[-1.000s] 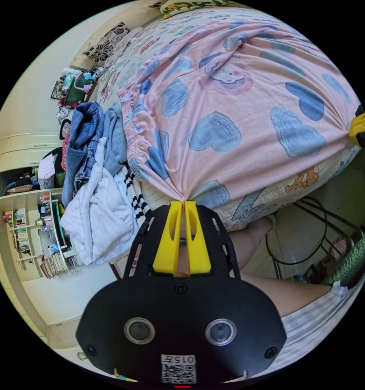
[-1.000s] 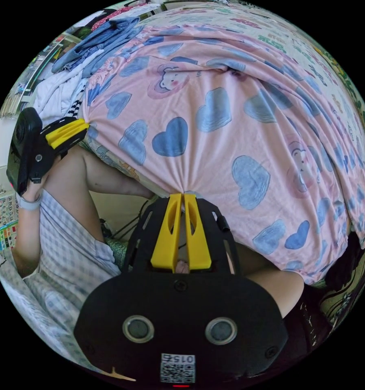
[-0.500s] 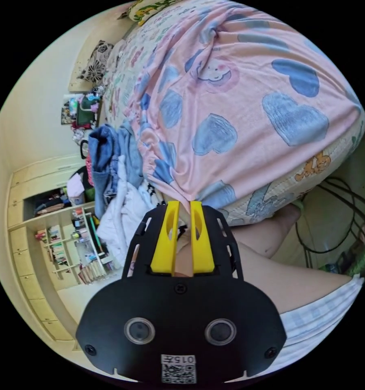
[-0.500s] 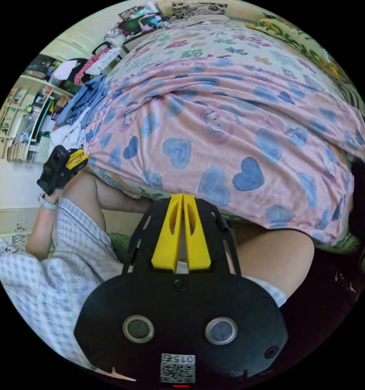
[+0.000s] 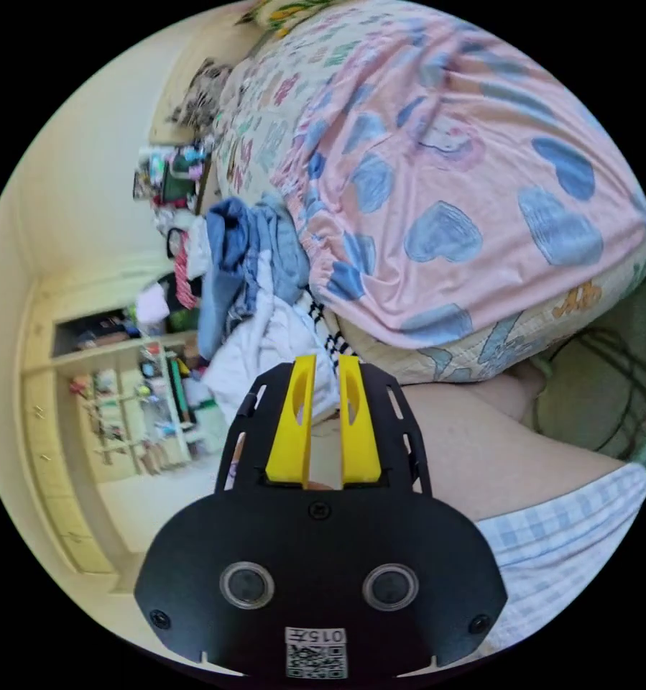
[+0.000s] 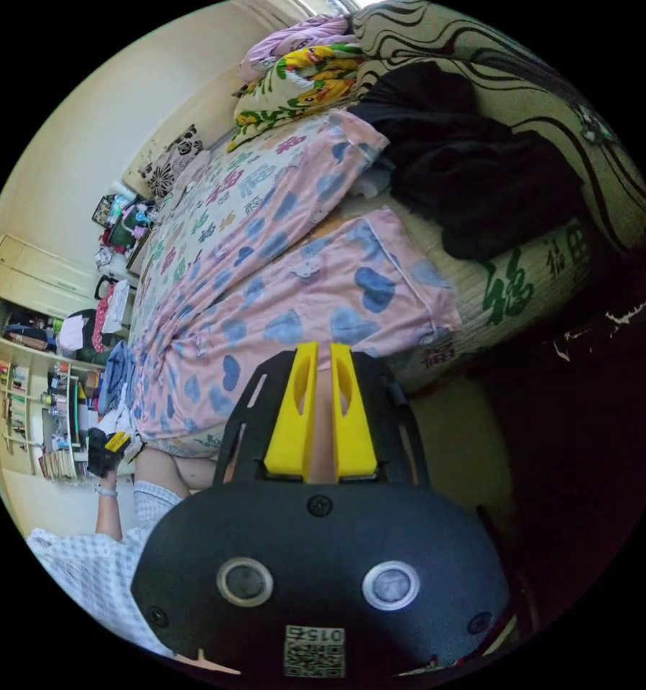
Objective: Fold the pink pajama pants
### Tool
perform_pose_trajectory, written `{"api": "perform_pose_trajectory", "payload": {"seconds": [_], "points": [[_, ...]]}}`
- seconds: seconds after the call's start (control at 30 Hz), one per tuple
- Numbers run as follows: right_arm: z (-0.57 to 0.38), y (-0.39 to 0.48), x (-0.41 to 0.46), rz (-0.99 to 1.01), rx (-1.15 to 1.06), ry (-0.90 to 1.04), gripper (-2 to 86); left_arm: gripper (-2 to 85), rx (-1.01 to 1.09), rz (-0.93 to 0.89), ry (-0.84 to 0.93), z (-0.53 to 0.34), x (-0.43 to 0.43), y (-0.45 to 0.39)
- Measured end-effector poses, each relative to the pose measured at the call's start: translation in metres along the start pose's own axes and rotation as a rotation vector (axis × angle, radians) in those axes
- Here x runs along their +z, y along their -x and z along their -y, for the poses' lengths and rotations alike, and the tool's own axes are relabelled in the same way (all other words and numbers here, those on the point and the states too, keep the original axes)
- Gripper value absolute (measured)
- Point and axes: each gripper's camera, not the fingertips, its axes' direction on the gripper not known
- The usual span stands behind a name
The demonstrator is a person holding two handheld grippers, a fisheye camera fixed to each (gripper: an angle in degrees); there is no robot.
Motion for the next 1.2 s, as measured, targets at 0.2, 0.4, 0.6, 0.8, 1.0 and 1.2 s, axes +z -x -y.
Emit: {"api": "perform_pose_trajectory", "payload": {"seconds": [0.2, 0.4, 0.6, 0.8, 1.0, 1.2], "points": [[-0.009, -0.051, -0.037, 0.044, 0.132, 0.001, 7.9, 12.6, -0.544, -0.877, -0.078, -0.032, 0.032, 0.112], [-0.025, -0.083, -0.060, 0.143, 0.263, 0.029, 9.5, 8.2, -0.863, -1.058, -0.052, -0.044, 0.059, 0.150], [-0.033, -0.096, -0.091, 0.214, 0.310, 0.031, 9.6, -0.3, -0.983, -1.175, -0.065, -0.065, 0.058, 0.173], [-0.035, -0.097, -0.120, 0.273, 0.323, 0.012, 9.5, -0.7, -1.026, -1.184, -0.114, -0.095, 0.041, 0.215], [-0.043, -0.096, -0.141, 0.408, 0.405, -0.016, 6.0, -0.4, -0.972, -1.148, -0.117, -0.100, 0.018, 0.242], [-0.049, -0.066, -0.185, 0.413, 0.308, -0.027, 0.3, -0.3, -0.963, -1.188, -0.159, -0.113, -0.002, 0.272]]}}
